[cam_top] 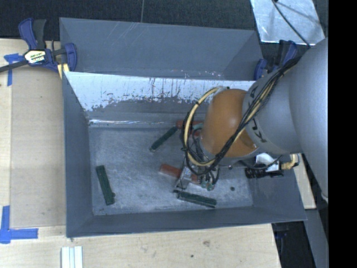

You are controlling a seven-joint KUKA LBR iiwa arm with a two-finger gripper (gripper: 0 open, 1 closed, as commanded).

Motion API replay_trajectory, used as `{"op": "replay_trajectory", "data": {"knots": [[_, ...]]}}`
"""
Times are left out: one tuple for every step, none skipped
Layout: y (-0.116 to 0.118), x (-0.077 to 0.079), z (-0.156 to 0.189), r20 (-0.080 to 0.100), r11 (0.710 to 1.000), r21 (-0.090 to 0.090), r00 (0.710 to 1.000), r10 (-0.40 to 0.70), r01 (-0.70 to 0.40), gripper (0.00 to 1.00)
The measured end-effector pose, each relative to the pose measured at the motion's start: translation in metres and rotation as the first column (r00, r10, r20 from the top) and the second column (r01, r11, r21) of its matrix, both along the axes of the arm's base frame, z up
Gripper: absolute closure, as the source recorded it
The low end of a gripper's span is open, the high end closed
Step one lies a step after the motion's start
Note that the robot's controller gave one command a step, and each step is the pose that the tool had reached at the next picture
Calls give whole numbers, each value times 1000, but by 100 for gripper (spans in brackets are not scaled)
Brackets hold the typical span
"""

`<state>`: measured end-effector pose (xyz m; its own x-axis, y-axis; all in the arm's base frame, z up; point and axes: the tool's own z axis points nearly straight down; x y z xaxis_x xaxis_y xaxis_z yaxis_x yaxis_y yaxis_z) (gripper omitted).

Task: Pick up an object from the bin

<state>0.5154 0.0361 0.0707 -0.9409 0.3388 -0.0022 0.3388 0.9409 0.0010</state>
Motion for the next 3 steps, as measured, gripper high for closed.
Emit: {"op": "replay_trajectory", "data": {"knots": [[-1,2,65,6,1000,0,1000,2,-2,100],[-1,4,74,3,1000,0,1000,5,-5,100],[-2,4,117,1,1000,0,1000,8,-8,100]]}}
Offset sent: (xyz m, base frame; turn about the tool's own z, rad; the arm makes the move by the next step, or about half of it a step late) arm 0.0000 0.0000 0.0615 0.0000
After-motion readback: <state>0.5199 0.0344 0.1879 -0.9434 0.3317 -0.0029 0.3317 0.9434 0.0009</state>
